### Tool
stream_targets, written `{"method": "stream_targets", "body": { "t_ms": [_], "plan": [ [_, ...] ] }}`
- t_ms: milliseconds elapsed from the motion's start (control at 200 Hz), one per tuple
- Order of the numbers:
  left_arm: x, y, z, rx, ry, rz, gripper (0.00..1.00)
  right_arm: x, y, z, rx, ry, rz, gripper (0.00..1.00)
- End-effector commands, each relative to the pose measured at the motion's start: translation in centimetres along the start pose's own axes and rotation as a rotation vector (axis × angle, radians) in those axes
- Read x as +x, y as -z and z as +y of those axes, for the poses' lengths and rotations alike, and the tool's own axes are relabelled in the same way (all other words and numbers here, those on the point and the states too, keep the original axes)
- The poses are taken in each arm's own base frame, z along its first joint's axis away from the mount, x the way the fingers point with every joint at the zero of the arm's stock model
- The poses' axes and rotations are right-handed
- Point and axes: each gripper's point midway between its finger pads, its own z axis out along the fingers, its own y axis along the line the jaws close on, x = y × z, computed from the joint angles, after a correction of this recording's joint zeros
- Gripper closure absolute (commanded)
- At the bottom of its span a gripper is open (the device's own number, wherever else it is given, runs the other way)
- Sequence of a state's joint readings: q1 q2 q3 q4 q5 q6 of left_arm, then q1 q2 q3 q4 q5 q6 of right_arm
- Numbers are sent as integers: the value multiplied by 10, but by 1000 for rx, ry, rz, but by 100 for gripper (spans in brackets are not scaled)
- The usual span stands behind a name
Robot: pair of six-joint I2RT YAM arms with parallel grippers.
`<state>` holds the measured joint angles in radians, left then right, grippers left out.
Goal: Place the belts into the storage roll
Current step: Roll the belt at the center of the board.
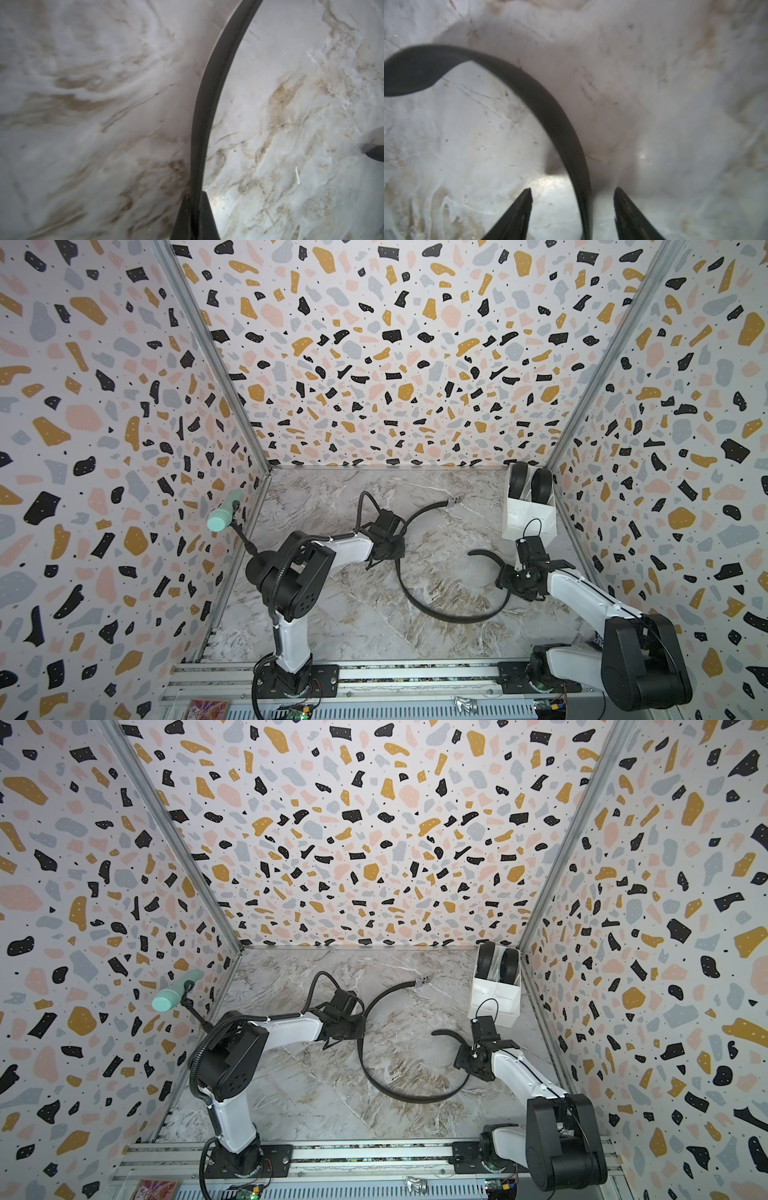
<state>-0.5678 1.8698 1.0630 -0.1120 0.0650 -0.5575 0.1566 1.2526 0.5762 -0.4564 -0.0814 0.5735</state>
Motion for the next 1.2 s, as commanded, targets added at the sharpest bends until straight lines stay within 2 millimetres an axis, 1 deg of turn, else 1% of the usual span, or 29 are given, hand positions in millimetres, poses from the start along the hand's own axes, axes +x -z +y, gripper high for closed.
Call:
{"method": "stream_targets", "body": {
  "t_ms": [0, 30, 115, 210, 240, 300, 370, 375, 380, 425, 491, 566, 601, 636, 681, 731, 791, 836, 876, 956, 1056, 1146, 1191],
  "plan": [
    [15, 10, 38, -115, -15, 53, 100, 6, -6, 28, -54, 26, 23, 55],
    [15, 13, 43, -129, -21, 56, 100, 10, -8, 36, -69, 39, 33, 58],
    [11, 21, 57, -173, -42, 49, 100, 24, -17, 67, -119, 106, 80, 65],
    [1, 27, 65, -187, -59, 23, 100, 44, -28, 102, -160, 208, 147, 71],
    [-3, 27, 64, -180, -65, 13, 100, 53, -33, 112, -166, 252, 169, 72],
    [-15, 25, 58, -166, -84, -7, 100, 64, -38, 141, -195, 350, 191, 76],
    [-34, 20, 51, -158, -108, -39, 100, 78, -44, 170, -202, 459, 214, 79],
    [-35, 20, 51, -158, -111, -40, 100, 80, -46, 169, -197, 468, 222, 79],
    [-37, 19, 50, -157, -113, -44, 100, 80, -45, 174, -205, 475, 218, 79],
    [-50, 13, 44, -138, -132, -59, 100, 89, -48, 195, -226, 550, 230, 80],
    [-64, 2, 32, -97, -169, -50, 100, 101, -53, 219, -235, 635, 250, 81],
    [-69, -12, 20, -46, -218, 0, 100, 115, -53, 248, -274, 720, 267, 81],
    [-67, -18, 18, -37, -238, 32, 100, 118, -53, 256, -284, 744, 271, 81],
    [-67, -19, 18, -38, -250, 48, 100, 119, -52, 260, -288, 752, 273, 79],
    [-65, -18, 20, -44, -259, 56, 100, 115, -48, 262, -289, 753, 259, 75],
    [-63, -14, 23, -53, -263, 54, 87, 107, -40, 263, -299, 749, 240, 70],
    [-59, -7, 25, -60, -263, 47, 77, 98, -30, 262, -327, 737, 233, 62],
    [-58, 0, 26, -65, -266, 39, 68, 89, -21, 261, -353, 728, 232, 58],
    [-59, 6, 27, -72, -268, 29, 63, 80, -14, 260, -370, 725, 224, 55],
    [-62, 22, 29, -94, -269, 2, 57, 56, 1, 257, -383, 717, 200, 46],
    [-65, 42, 30, -115, -258, -24, 53, 20, 14, 253, -371, 700, 160, 35],
    [-61, 60, 29, -115, -251, -36, 50, -16, 19, 257, -355, 669, 99, 27],
    [-57, 68, 30, -119, -248, -42, 49, -33, 22, 263, -362, 657, 72, 24]
  ]
}}
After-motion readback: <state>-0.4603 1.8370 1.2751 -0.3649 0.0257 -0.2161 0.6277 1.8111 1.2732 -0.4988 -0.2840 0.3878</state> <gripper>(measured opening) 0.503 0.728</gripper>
